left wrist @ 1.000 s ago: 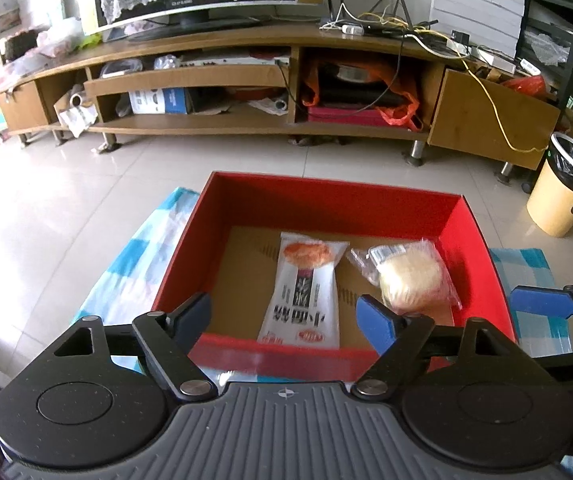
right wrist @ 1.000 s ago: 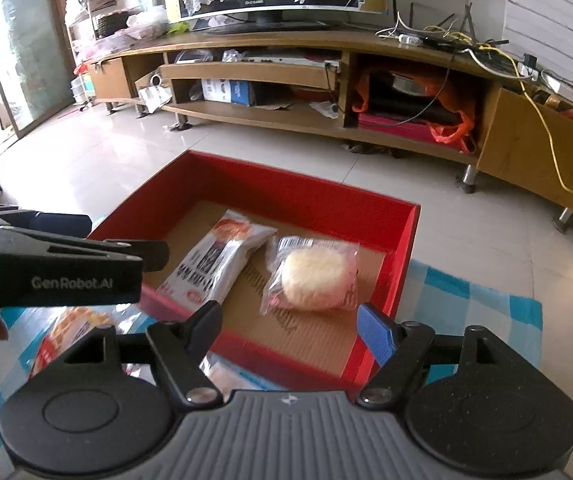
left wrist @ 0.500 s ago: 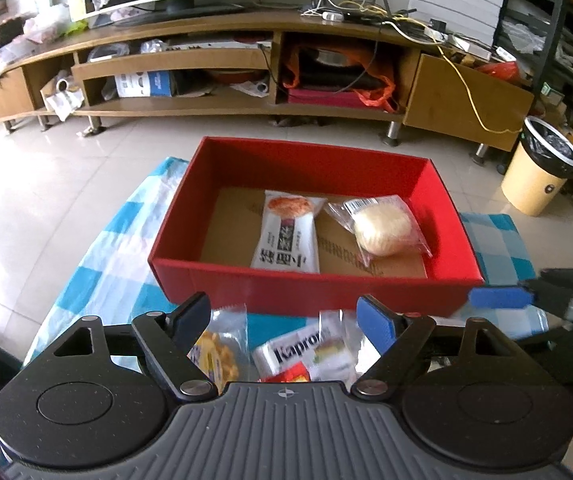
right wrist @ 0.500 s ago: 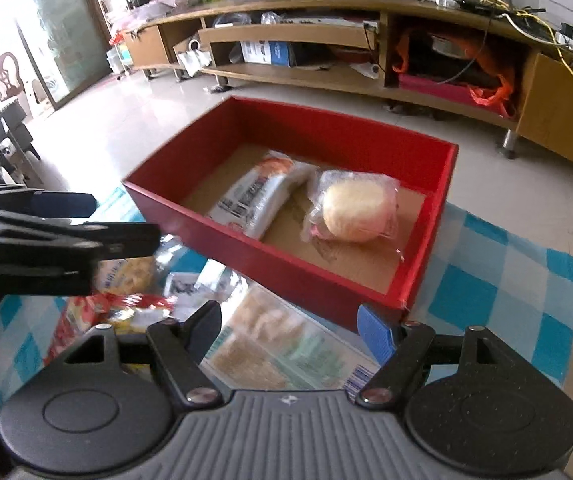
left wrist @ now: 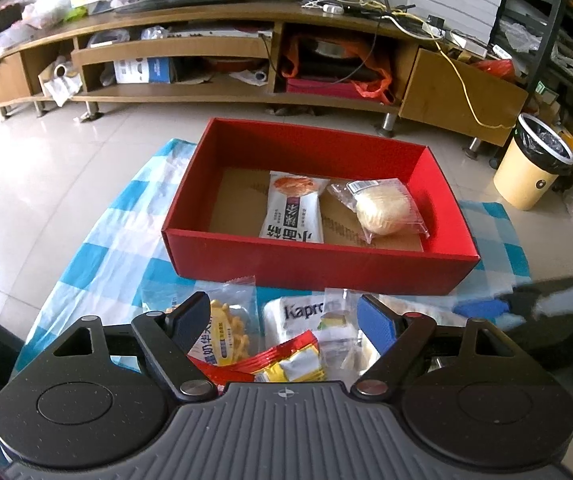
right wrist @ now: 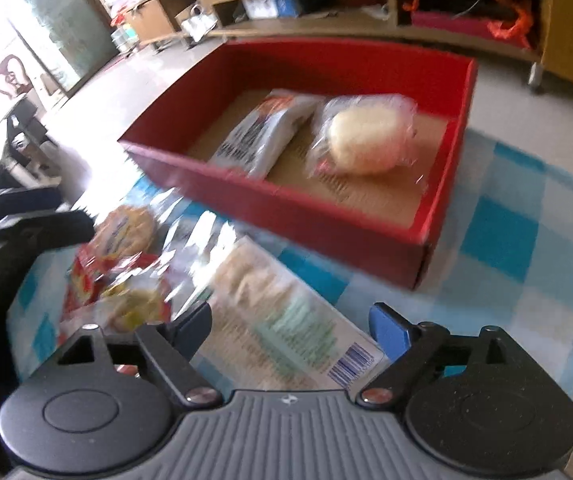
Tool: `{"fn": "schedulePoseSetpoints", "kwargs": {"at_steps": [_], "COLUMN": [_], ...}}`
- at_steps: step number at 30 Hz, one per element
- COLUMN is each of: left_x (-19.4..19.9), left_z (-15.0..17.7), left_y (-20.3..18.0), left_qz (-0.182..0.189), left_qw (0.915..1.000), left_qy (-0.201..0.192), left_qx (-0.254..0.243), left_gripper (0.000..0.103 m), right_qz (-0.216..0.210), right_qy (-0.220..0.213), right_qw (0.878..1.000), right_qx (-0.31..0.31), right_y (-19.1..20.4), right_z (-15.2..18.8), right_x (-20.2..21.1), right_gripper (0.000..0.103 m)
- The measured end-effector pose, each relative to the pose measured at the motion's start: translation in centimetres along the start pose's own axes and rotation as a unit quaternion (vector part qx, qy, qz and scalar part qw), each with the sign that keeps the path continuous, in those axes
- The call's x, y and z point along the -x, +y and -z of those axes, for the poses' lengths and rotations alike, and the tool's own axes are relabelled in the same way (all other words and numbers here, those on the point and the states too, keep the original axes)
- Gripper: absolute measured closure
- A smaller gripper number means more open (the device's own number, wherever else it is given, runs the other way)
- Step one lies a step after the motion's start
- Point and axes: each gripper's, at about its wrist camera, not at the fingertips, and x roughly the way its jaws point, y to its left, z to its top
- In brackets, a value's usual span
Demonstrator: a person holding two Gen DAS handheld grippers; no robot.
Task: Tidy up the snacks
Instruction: 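Withdraw both tools from the red box back over the snacks, then grasp the tall clear cracker bag with the right tool and lift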
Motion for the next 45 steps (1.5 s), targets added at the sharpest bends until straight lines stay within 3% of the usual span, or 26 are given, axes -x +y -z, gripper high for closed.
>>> {"fn": "schedulePoseSetpoints", "kwargs": {"at_steps": [5,8,13,17,22,27,32,35,42,44,45], "left_x": [0.1,0.5,1.1,1.7,2.5,2.9,3.5,3.1,2.6,3.0,3.1], "left_z": [0.0,0.2,0.8,2.3,4.7,6.3,7.4,8.1,8.7,9.1,9.4], "left_y": [0.5,0.7,0.8,0.5,-0.5,-0.8,-1.1,-1.1,-0.2,-0.6,-0.8], "left_qz": [0.007,0.006,0.000,0.004,0.003,0.017,0.036,0.048,0.043,0.044,0.049], "left_qw": [1.0000,1.0000,1.0000,0.9999,0.9987,0.9961,0.9928,0.9914,0.9928,0.9915,0.9904], "left_qy": [0.000,-0.002,0.000,0.011,0.020,0.030,0.029,0.045,0.066,0.064,0.066], "left_qx": [0.003,0.003,0.007,0.002,-0.047,-0.082,-0.111,-0.113,-0.090,-0.104,-0.111], "left_gripper": [0.018,0.018,0.017,0.017,0.017,0.017,0.017,0.016,0.016,0.014,0.013], "right_qz": [-0.041,-0.059,0.056,0.068,0.085,0.095,0.090,0.112,0.106,0.103,0.102], "right_qy": [0.063,0.082,0.034,0.038,0.053,0.074,0.083,0.093,0.076,0.073,0.069], "right_qw": [0.997,0.995,0.997,0.996,0.992,0.991,0.991,0.985,0.986,0.987,0.987], "right_qx": [-0.030,0.002,0.045,0.046,0.077,0.059,0.061,0.096,0.102,0.103,0.099], "right_y": [1.9,4.1,6.0,6.8,8.3,7.0,6.9,8.0,7.7,7.5,7.3], "right_z": [2.6,4.4,3.9,3.0,3.2,3.8,4.2,4.6,5.2,5.4,5.5], "right_x": [0.6,1.5,2.1,0.0,-1.5,-2.7,-3.1,-4.0,-3.5,-3.1,-2.7], "right_gripper": [0.013,0.014,0.014,0.014,0.014,0.013,0.000,0.000,0.000,0.004,0.012]}}
